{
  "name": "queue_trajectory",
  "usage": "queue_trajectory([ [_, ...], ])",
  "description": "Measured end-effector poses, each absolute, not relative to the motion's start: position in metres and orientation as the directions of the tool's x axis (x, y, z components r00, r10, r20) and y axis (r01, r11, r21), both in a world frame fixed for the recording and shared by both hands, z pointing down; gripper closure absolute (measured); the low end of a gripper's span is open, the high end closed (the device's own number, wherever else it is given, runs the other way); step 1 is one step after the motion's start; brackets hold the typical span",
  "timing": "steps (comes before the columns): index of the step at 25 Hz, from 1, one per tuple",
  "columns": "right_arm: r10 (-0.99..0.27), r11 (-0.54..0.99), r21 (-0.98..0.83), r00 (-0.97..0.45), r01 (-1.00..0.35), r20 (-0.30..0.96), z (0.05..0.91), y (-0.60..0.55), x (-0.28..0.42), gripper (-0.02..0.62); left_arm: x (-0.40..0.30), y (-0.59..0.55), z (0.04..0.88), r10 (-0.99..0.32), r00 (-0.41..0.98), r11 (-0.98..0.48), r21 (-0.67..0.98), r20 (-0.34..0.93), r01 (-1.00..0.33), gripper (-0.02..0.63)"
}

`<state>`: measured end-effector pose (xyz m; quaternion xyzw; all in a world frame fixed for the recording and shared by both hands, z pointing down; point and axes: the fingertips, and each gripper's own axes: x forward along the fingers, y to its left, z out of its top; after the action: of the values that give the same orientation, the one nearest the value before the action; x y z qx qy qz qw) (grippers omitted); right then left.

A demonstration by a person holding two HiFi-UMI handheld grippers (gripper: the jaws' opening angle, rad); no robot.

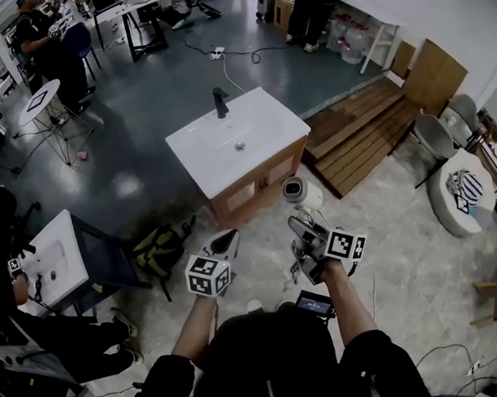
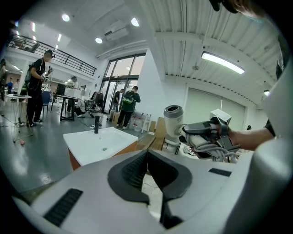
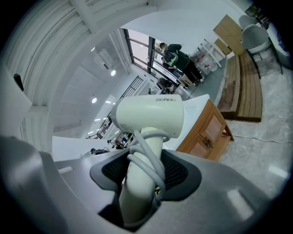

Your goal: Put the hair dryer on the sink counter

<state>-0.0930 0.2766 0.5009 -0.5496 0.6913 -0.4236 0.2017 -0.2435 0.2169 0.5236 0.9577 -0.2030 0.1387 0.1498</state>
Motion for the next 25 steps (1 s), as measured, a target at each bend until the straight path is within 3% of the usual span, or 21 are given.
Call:
queue_trajectory([
  [25,-0.942,0.019,-0.821,-0.285,-0.571,0.176,0.501,0.254,-0.074,0.393,-0.221,0.191,0.527,-0.308,0.895,-0.892,0.230,0.324,-0.390,0.595],
])
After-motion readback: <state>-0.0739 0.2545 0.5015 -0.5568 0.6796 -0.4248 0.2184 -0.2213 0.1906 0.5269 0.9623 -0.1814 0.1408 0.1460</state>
